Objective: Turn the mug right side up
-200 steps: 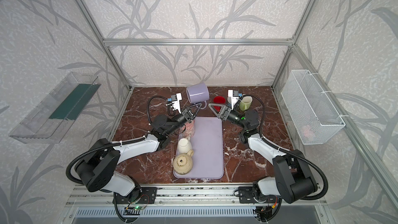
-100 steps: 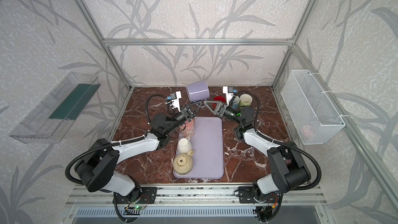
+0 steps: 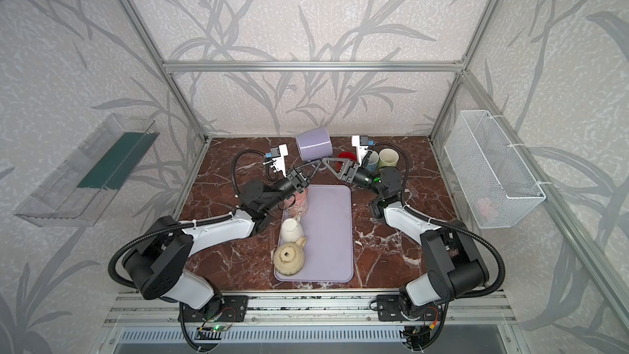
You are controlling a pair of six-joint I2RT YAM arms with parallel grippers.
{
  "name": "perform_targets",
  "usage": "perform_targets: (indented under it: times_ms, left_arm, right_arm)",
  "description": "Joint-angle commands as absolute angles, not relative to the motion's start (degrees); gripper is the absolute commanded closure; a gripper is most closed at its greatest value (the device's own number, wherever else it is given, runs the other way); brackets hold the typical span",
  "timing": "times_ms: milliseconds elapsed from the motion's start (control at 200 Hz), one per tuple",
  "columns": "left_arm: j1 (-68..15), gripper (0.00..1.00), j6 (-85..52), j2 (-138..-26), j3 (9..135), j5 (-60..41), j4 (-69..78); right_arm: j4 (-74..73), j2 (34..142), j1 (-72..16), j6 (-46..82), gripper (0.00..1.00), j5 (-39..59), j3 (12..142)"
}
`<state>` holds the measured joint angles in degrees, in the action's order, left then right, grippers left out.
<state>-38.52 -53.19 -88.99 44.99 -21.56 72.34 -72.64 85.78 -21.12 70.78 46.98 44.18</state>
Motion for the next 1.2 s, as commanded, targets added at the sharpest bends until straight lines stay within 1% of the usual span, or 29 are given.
perform_targets:
  times_ms: [0, 85, 200, 320, 455, 525, 595, 720, 835, 920, 1045, 1110, 1195]
  left_arm:
    - [-38.76, 1.00, -53.25, -89.29, 46.93, -22.41, 77.79]
    - [-38.81, 1.00, -53.30, -89.68, 47.36, -22.63, 77.11]
    - [-38.76, 1.00, -53.53, -90.35, 47.72, -23.02, 77.02]
    - [-38.86, 1.00, -53.96, -91.22, 47.80, -22.99, 77.11]
    - [-38.86, 1.00, -53.91, -91.74, 47.88, -23.07, 77.05]
    - [-38.85, 1.00, -53.69, -91.76, 47.81, -23.12, 76.86]
    - [-38.77, 1.00, -53.40, -91.66, 47.70, -23.26, 76.32]
    - [-38.73, 1.00, -52.32, -91.16, 47.63, -23.38, 73.55]
    - [-38.63, 0.86, -51.38, -90.21, 47.58, -22.99, 68.88]
    - [-38.58, 0.79, -50.22, -89.32, 47.31, -22.28, 66.51]
    - [-38.58, 0.72, -48.63, -87.79, 46.17, -20.90, 64.50]
    - [-38.58, 0.69, -47.56, -86.63, 45.46, -20.23, 63.12]
    - [-38.58, 0.62, -46.22, -85.18, 43.83, -19.55, 62.45]
  right_arm:
    - [-77.68, 86.03, -21.45, 71.50, 0.71, 46.98, 46.19]
    - [-78.89, 86.54, -21.44, 72.05, 0.69, 46.76, 45.89]
    - [-79.43, 87.17, -21.44, 72.15, 0.70, 46.76, 45.71]
    - [-80.60, 87.97, -21.45, 72.84, 0.76, 46.84, 45.71]
    - [-80.60, 88.15, -21.42, 72.43, 0.91, 46.76, 45.36]
    - [-80.60, 88.15, -21.45, 72.18, 0.97, 46.54, 45.05]
    - [-80.61, 87.98, -21.49, 71.91, 1.00, 46.58, 44.83]
    - [-80.60, 87.38, -21.40, 71.50, 1.00, 46.58, 44.46]
    - [-80.36, 86.59, -21.36, 71.00, 1.00, 46.60, 43.92]
    - [-79.94, 85.88, -21.34, 70.45, 1.00, 46.65, 43.48]
    - [-77.96, 84.68, -21.31, 68.95, 1.00, 46.47, 43.01]
    - [-73.70, 83.59, -21.27, 66.77, 1.00, 46.11, 42.89]
    - [-68.91, 81.74, -21.26, 63.57, 1.00, 45.13, 42.31]
